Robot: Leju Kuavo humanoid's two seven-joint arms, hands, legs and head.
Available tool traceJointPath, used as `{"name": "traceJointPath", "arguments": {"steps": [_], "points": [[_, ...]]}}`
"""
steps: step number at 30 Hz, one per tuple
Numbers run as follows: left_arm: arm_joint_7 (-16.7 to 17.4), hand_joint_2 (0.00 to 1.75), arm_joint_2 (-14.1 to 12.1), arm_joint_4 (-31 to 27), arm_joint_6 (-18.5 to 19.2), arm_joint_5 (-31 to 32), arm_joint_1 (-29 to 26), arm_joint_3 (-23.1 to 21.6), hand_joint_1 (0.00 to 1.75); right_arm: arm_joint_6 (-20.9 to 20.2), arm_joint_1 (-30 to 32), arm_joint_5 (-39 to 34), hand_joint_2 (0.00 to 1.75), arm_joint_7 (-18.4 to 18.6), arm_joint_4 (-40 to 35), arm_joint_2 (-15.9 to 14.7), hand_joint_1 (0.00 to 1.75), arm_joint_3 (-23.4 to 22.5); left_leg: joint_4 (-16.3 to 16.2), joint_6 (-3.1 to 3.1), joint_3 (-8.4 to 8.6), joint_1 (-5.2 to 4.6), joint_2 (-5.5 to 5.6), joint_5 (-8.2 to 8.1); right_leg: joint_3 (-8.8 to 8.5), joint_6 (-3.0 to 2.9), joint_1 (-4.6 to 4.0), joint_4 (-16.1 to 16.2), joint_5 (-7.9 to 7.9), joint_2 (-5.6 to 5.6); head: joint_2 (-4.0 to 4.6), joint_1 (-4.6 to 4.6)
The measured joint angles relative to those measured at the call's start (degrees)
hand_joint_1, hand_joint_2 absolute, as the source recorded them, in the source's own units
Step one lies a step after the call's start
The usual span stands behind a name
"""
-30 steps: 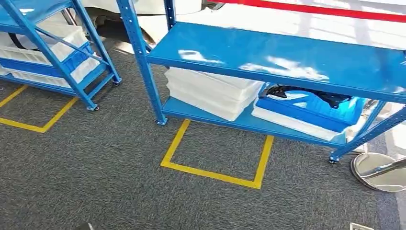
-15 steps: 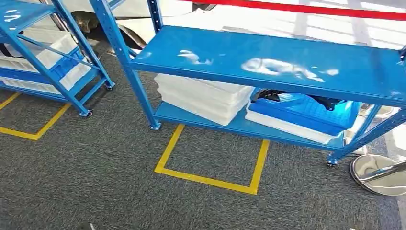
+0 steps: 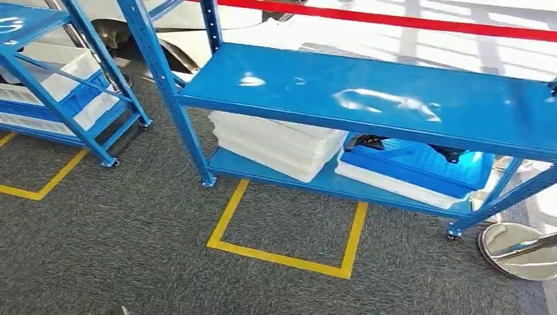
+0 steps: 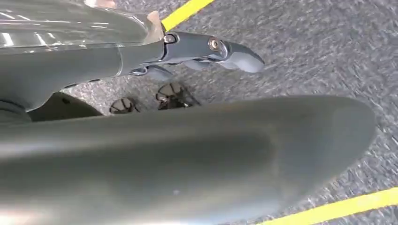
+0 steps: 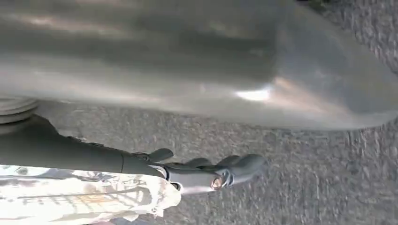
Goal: Take the parts from the cabinet and place them on the table.
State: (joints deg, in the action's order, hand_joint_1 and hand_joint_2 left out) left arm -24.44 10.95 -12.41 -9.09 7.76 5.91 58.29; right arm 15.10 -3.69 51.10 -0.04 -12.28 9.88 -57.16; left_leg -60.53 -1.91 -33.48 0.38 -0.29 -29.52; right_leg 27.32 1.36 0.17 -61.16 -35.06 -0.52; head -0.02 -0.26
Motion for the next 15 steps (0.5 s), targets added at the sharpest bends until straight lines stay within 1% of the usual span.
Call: {"name": "traceJointPath", "arguments": {"steps": [1, 2, 3, 4, 5, 6, 7, 8, 9, 10, 11, 12, 13, 14, 15], "points": [[0.0, 0.0, 0.0, 0.0, 0.0, 0.0, 0.0, 0.0, 0.0, 0.0, -0.1, 0.0, 0.0, 0.0, 0.0, 0.0, 0.0, 0.0, 0.1, -0.3, 0.26, 0.06, -0.02, -0.21, 1.7, 0.29, 0.09, -3.1, -1.67, 0.07, 0.0, -0.02], [0.0, 0.0, 0.1, 0.0, 0.0, 0.0, 0.1, 0.0, 0.0, 0.0, -0.1, 0.0, 0.0, 0.0, 0.0, 0.0, 0.0, 0.0, 0.1, -0.41, 0.41, 0.06, -0.05, -0.44, 4.08, 0.66, 0.18, -7.0, -3.49, 0.14, 0.0, -0.02], [0.0, 0.0, 0.1, 0.0, 0.0, 0.1, 0.1, 0.0, 0.0, 0.0, -0.1, 0.0, 0.0, 0.0, 0.0, 0.0, 0.0, 0.0, 0.1, -0.45, 0.6, 0.06, -0.05, -0.72, 6.6, 0.82, 0.27, -10.9, -5.05, 0.17, 0.0, 0.0], [0.0, 0.0, 0.1, 0.0, 0.0, 0.1, 0.0, 0.0, 0.0, 0.0, -0.1, 0.0, 0.0, 0.0, 0.0, 0.0, 0.0, 0.0, 0.1, -0.48, 0.89, 0.06, -0.02, -1.05, 8.74, 1.04, 0.33, -13.7, -5.37, 0.17, 0.0, 0.0], [0.0, 0.0, 0.1, 0.0, 0.0, 0.1, -0.1, 0.0, 0.0, 0.0, 0.1, 0.0, 0.0, 0.0, 0.0, 0.0, 0.0, 0.0, 0.1, -0.45, 1.39, 0.08, 0.06, -1.43, 9.65, 1.11, 0.36, -13.9, -4.22, 0.19, 0.0, 0.0], [0.0, 0.0, 0.1, 0.0, 0.0, 0.0, -0.2, 0.0, 0.0, 0.0, 0.1, 0.0, 0.0, 0.0, 0.0, -0.1, 0.0, 0.0, 0.1, -0.31, 2.02, 0.1, 0.17, -1.9, 9.42, 1.08, 0.35, -11.5, -1.73, 0.19, 0.0, 0.0], [0.0, 0.0, 0.1, 0.0, 0.0, 0.0, -0.2, 0.0, 0.0, 0.0, 0.2, 0.1, 0.0, 0.0, 0.0, -0.1, 0.0, 0.0, 0.1, -0.1, 2.75, 0.14, 0.25, -2.38, 8.32, 1.02, 0.34, -7.3, 1.64, 0.19, 0.0, 0.0], [0.0, 0.0, 0.1, 0.0, 0.0, 0.0, -0.1, 0.0, 0.0, 0.0, 0.2, 0.1, 0.0, 0.0, 0.0, -0.1, 0.0, 0.0, 0.1, 0.08, 3.46, 0.17, 0.25, -2.82, 7.02, 0.74, 0.3, -2.6, 5.25, 0.19, 0.0, 0.0], [0.0, 0.0, 0.1, 0.0, 0.0, 0.0, -0.2, 0.0, 0.0, 0.0, 0.4, 0.1, 0.0, 0.0, 0.0, -0.2, 0.0, 0.0, 0.4, 0.28, 3.8, 0.3, 0.25, -3.11, 6.37, 0.41, 0.12, -1.0, 5.71, 0.18, 0.0, -0.07], [0.0, 0.0, 0.2, 0.0, 0.0, 0.3, 0.0, 0.0, 0.0, 0.0, 0.4, 0.1, 0.0, 0.0, 0.0, -0.2, 0.0, 0.0, 0.4, 0.45, 3.82, 0.29, 0.18, -3.04, 7.04, 0.05, -0.38, -0.7, 4.68, 0.23, 0.0, -0.06], [0.1, 0.0, 0.2, 0.0, -0.1, 0.5, 0.1, 0.0, 0.0, 0.0, 0.2, 0.1, 0.0, 0.0, 0.0, -0.2, 0.0, 0.0, 0.5, 0.83, 3.43, 0.29, 0.18, -3.14, 6.59, -0.73, -0.57, 0.8, 5.15, 0.19, 0.0, 0.18], [0.3, 0.0, 0.3, 0.0, -0.2, 0.6, -0.1, 0.0, 0.0, 0.0, 0.2, 0.1, 0.0, 0.1, 0.0, -0.2, 0.0, 0.0, 0.6, 1.08, 3.97, 0.21, 0.18, -3.0, 6.62, -1.03, -0.58, 1.3, 5.37, 0.29, 0.0, 0.0], [0.4, 0.0, 0.4, 0.0, -0.8, 0.6, -0.1, 0.0, 0.0, 0.0, 0.5, 0.1, 0.0, 0.1, 0.0, -0.2, 0.0, 0.0, 0.9, 1.3, 4.01, 0.16, 0.19, -3.1, 5.94, -0.91, -0.35, 1.7, 5.6, 0.32, 0.0, 0.11], [0.7, 0.0, 0.4, 0.0, -1.6, 0.6, -0.1, 0.0, 0.0, 0.0, 0.6, 0.1, 0.0, 0.1, 0.0, -0.2, 0.0, 0.0, 1.1, 0.97, 4.39, 0.14, 0.2, -2.94, 5.78, -0.56, -0.26, 1.9, 5.68, 0.29, 0.0, -0.07], [1.2, 0.0, 0.4, 0.0, -2.4, 0.7, 0.0, 0.0, 0.0, 0.0, 0.6, 0.1, 0.0, 0.2, 0.0, -0.2, 0.0, 0.0, 1.4, 0.93, 4.58, 0.11, 0.15, -2.97, 5.73, -0.58, -0.26, 1.9, 5.63, 0.22, 0.0, -0.11]]}}
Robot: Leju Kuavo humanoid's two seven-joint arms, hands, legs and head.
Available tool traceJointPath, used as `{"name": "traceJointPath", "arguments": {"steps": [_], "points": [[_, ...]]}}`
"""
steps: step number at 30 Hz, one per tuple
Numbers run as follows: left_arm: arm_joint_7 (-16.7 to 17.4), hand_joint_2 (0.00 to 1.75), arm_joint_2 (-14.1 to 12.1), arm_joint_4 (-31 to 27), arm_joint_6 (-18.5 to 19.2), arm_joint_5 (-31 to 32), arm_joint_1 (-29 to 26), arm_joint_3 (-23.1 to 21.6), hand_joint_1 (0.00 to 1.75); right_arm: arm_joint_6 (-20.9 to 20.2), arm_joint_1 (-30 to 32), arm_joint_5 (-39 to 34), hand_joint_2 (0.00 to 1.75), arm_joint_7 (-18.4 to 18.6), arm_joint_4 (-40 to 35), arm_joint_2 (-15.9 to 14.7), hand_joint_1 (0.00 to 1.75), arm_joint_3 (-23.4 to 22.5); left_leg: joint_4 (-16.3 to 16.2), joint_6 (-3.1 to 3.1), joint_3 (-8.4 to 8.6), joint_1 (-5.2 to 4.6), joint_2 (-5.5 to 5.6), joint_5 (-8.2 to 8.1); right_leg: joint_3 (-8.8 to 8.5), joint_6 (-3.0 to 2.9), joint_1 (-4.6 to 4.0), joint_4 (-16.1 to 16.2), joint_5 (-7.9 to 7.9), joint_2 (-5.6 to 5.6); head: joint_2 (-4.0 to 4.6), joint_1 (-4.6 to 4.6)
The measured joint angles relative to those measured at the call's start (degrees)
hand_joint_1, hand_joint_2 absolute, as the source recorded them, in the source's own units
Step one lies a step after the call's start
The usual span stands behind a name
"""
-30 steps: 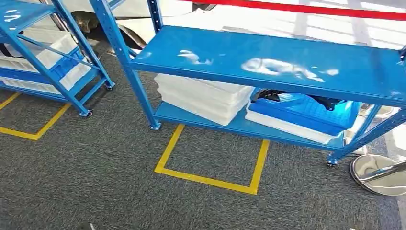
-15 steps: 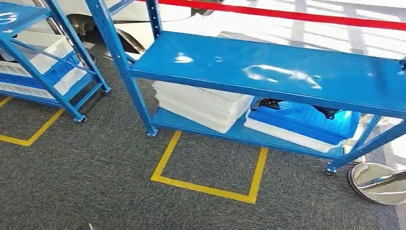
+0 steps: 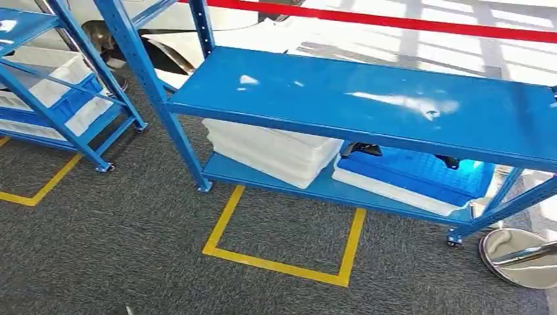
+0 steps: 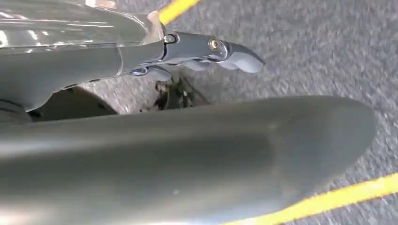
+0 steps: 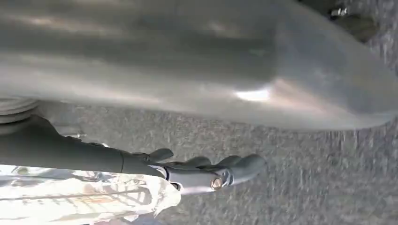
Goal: Take the parts from the cabinet and place them on the table.
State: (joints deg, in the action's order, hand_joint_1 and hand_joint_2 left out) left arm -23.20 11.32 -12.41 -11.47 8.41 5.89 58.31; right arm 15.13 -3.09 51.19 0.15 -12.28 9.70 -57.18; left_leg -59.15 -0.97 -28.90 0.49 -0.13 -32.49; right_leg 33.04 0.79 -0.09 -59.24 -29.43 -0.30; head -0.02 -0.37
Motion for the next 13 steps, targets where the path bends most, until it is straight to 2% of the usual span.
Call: {"name": "traceJointPath", "arguments": {"steps": [5, 6, 7, 13], "points": [[1.8, 0.0, 0.0, 0.0, -3.1, 0.0, 0.4, 0.0, 0.0, 0.0, -0.3, 0.1, 0.0, 0.2, 0.0, 0.1, 0.0, 0.0, 1.2, 0.18, 0.65, -0.05, -0.01, -0.11, -0.08, -0.57, -0.01, 0.0, -0.51, 0.0, 0.0, 0.02], [2.0, 0.0, 0.0, 0.0, -3.5, 0.0, 0.4, 0.0, 0.0, 0.0, -0.4, 0.1, 0.0, 0.2, 0.0, 0.1, 0.0, 0.0, 1.5, 0.46, 0.8, -0.04, -0.01, -0.29, -0.06, -0.62, -0.01, 0.0, -0.54, 0.03, 0.0, 0.0], [2.1, 0.0, 0.0, 0.0, -3.7, 0.0, 0.3, 0.0, 0.0, -0.1, -0.4, 0.1, 0.0, 0.3, 0.0, 0.1, 0.0, 0.0, 1.5, 0.49, 0.85, -0.05, 0.0, -0.3, -0.09, -0.7, -0.02, 0.0, -0.59, 0.04, 0.0, 0.02], [2.7, 0.0, 0.0, 0.0, -4.4, 0.0, 0.4, 0.0, 0.0, -0.2, -0.5, 0.1, 0.0, 1.0, 0.0, 0.1, 0.0, 0.0, 1.6, 0.53, 0.93, -0.06, -0.01, -0.29, -0.27, -0.77, -0.02, 0.0, -0.64, 0.04, 0.0, 0.02]]}}
